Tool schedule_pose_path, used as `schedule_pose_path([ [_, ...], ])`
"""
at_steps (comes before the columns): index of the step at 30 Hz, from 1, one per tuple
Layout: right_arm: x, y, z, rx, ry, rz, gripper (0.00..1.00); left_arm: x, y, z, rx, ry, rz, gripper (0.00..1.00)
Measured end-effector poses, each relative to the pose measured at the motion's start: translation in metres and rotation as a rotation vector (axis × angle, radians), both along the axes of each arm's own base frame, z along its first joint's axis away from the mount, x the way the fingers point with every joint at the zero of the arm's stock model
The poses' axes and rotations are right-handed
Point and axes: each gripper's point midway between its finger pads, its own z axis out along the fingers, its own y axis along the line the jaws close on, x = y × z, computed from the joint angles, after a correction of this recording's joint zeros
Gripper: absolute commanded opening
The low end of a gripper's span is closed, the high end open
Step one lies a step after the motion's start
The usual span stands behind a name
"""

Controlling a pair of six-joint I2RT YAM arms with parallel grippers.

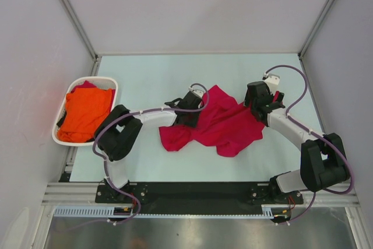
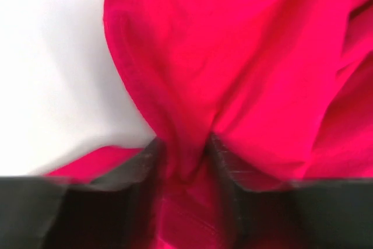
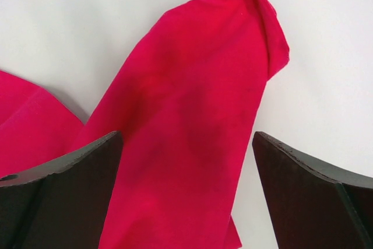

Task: Fold and stack the t-shirts
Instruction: Flatten out the tshirt

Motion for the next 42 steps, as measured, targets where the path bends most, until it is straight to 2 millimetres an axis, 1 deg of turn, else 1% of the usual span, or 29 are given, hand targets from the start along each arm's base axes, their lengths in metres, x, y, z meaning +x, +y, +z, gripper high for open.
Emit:
schedule_pose_path([
  [1,0.000,0.000,0.000,0.000,0.000,0.001,1.00,0.002,-0.002,0.001,-0.003,-0.002,0.002,0.00],
  [3,0.000,0.001,0.000,0.002,0.001,0.003,1.00,0.007,-0.003,0.006,-0.002,-0.016,0.013,0.00],
  [6,0.000,0.001,0.000,0.002,0.002,0.005,1.00,0.014,0.002,0.012,0.029,-0.046,0.043,0.00],
  [9,0.000,0.002,0.000,0.002,0.002,0.008,1.00,0.022,0.014,0.021,0.082,-0.091,0.090,0.00],
  [11,0.000,0.004,0.000,0.001,0.002,0.012,1.00,0.027,0.025,0.033,0.116,-0.132,0.127,0.00],
  [12,0.000,0.005,-0.001,0.001,0.003,0.015,1.00,0.029,0.030,0.040,0.129,-0.151,0.143,0.02],
  [14,-0.001,0.007,-0.002,-0.001,0.008,0.021,1.00,0.037,0.040,0.063,0.145,-0.213,0.187,0.13],
  [15,-0.001,0.008,-0.004,-0.003,0.012,0.025,1.00,0.042,0.044,0.077,0.147,-0.246,0.204,0.24],
  [16,-0.001,0.008,-0.005,-0.004,0.015,0.026,1.00,0.045,0.046,0.084,0.146,-0.264,0.215,0.68],
  [17,-0.001,0.009,-0.006,-0.005,0.017,0.029,1.00,0.050,0.049,0.095,0.148,-0.289,0.227,0.79],
  [19,-0.001,0.011,-0.008,-0.007,0.025,0.033,1.00,0.061,0.054,0.114,0.146,-0.334,0.254,0.90],
  [20,-0.001,0.011,-0.009,-0.008,0.028,0.035,1.00,0.067,0.057,0.121,0.146,-0.352,0.267,0.91],
  [22,-0.001,0.013,-0.011,-0.009,0.033,0.040,1.00,0.075,0.062,0.130,0.148,-0.371,0.285,0.95],
  [25,-0.002,0.013,-0.011,-0.010,0.036,0.045,1.00,0.083,0.067,0.134,0.161,-0.382,0.302,0.93],
  [27,-0.002,0.014,-0.012,-0.010,0.037,0.048,1.00,0.087,0.069,0.129,0.176,-0.376,0.304,0.91],
  [29,-0.002,0.014,-0.013,-0.012,0.040,0.049,1.00,0.087,0.069,0.118,0.199,-0.356,0.297,0.91],
  [31,-0.002,0.015,-0.014,-0.013,0.043,0.051,1.00,0.085,0.070,0.111,0.217,-0.339,0.292,0.92],
  [36,-0.002,0.019,-0.015,-0.012,0.047,0.064,1.00,0.082,0.074,0.107,0.234,-0.327,0.291,0.96],
  [39,-0.005,0.025,-0.016,-0.014,0.052,0.080,1.00,0.075,0.080,0.101,0.248,-0.315,0.290,0.95],
  [40,-0.006,0.027,-0.017,-0.015,0.056,0.085,1.00,0.072,0.083,0.099,0.256,-0.309,0.289,1.00],
  [42,-0.008,0.029,-0.018,-0.015,0.063,0.090,1.00,0.069,0.087,0.095,0.267,-0.301,0.290,1.00],
])
